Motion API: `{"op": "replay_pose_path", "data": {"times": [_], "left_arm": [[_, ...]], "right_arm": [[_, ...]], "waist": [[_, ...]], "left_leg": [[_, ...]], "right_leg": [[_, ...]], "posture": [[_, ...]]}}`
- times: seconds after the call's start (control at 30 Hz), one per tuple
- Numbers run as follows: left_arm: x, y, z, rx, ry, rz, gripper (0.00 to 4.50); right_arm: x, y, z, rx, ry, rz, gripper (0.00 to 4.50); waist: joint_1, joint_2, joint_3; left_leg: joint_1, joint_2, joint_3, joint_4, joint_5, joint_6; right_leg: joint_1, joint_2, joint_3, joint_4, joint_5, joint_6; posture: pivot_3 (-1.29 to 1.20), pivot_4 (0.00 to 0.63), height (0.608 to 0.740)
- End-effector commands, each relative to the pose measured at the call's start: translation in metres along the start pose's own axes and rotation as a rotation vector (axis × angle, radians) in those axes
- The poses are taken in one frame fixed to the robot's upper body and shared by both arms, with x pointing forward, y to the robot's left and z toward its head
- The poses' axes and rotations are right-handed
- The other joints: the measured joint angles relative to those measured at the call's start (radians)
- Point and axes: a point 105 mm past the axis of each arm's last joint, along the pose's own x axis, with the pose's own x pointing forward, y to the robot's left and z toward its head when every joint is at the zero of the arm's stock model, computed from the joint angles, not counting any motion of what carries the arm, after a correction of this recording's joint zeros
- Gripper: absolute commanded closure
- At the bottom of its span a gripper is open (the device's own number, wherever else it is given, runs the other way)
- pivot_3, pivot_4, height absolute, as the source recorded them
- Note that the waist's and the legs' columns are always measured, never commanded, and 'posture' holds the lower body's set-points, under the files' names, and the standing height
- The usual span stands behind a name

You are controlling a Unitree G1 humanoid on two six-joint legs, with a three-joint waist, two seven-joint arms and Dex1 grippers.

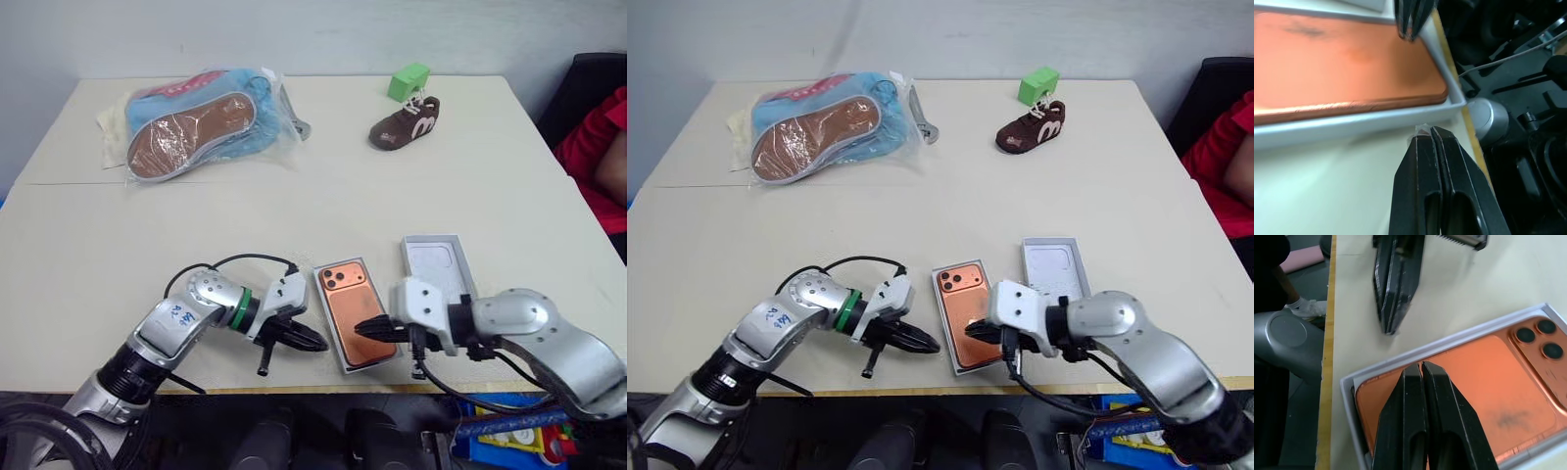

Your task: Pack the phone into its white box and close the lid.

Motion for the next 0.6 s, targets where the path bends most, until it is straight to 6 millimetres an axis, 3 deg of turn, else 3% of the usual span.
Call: {"op": "replay_pose_path", "data": {"times": [0.03,0.2,0.33,0.4,0.5,0.6], "left_arm": [[-0.010,-0.006,0.005,0.027,-0.014,-0.006,4.50],[-0.020,-0.009,0.007,-0.004,-0.067,0.013,4.50],[-0.034,-0.009,0.010,-0.056,-0.124,0.056,4.50],[-0.048,-0.007,0.015,-0.115,-0.173,0.076,4.50],[-0.075,-0.015,0.032,-0.225,-0.292,0.021,3.89],[-0.097,-0.017,0.046,-0.182,-0.365,0.038,2.95]], "right_arm": [[0.009,0.000,-0.001,-0.049,0.012,0.036,4.44],[0.012,-0.007,-0.033,-0.070,0.134,0.012,4.44],[0.006,-0.005,-0.026,-0.069,0.085,-0.013,4.44],[-0.010,-0.011,-0.011,-0.020,0.030,-0.093,4.44],[-0.042,-0.018,-0.003,0.098,0.018,-0.233,4.50],[-0.065,-0.025,-0.013,0.260,0.073,-0.408,4.50]], "waist": [[-0.005,0.000,0.000],[-0.006,0.000,0.000],[-0.005,0.000,-0.001],[-0.005,0.000,-0.001],[-0.004,0.000,0.000],[-0.004,0.000,-0.001]], "left_leg": [[0.000,0.000,0.000,0.000,0.000,0.000],[0.000,0.000,0.000,0.000,0.000,0.000],[0.001,0.000,0.000,0.001,0.000,0.000],[0.001,0.000,-0.001,0.001,0.000,0.000],[0.000,0.000,-0.001,0.002,0.000,0.000],[0.000,0.000,-0.003,0.001,0.000,0.000]], "right_leg": [[0.000,0.000,0.000,0.000,0.000,0.000],[0.000,0.000,0.000,0.001,0.000,0.000],[0.000,0.000,0.000,0.002,0.000,0.000],[0.000,0.000,0.000,0.003,0.000,0.000],[0.000,0.000,0.000,0.008,0.000,0.000],[0.000,0.000,-0.001,0.008,0.000,0.000]], "posture": [[0.00,0.150,0.740],[0.00,0.150,0.740],[0.00,0.150,0.740],[0.00,0.150,0.740],[0.00,0.150,0.740],[0.00,0.150,0.740]]}}
